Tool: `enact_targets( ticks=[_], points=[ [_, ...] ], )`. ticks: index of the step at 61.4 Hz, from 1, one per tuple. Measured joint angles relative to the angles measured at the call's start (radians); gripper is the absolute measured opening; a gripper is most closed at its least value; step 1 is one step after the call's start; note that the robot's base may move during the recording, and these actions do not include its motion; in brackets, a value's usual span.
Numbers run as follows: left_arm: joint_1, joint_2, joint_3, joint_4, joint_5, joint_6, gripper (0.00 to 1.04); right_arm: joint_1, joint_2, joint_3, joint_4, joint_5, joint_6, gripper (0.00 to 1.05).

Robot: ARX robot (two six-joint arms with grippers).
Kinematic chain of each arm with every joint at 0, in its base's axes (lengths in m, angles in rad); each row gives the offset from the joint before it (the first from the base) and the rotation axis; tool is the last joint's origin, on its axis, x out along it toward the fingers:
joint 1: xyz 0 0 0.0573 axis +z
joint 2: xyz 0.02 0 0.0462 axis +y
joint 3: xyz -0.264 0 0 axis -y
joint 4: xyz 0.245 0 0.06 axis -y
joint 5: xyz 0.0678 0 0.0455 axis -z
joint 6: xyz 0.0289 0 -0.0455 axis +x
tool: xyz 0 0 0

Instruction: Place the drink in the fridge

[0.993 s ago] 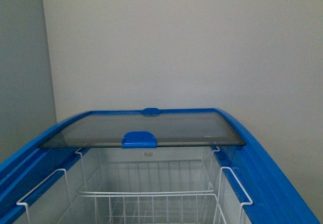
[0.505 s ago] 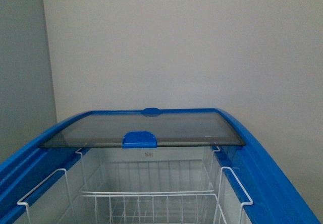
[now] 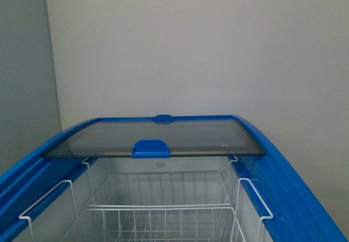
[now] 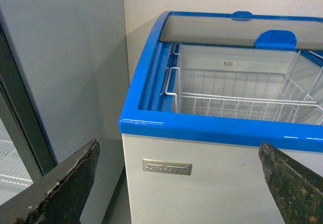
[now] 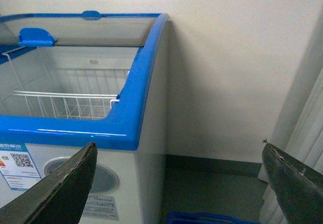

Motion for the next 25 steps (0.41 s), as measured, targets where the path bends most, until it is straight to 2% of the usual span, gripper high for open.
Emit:
enact_targets(
  ticks=[25],
  points=[
    [0.000, 0.000, 0.000, 0.000, 0.000, 0.000, 0.97, 0.000, 0.000, 0.000, 0.000, 0.000, 0.000, 0.98]
  ],
)
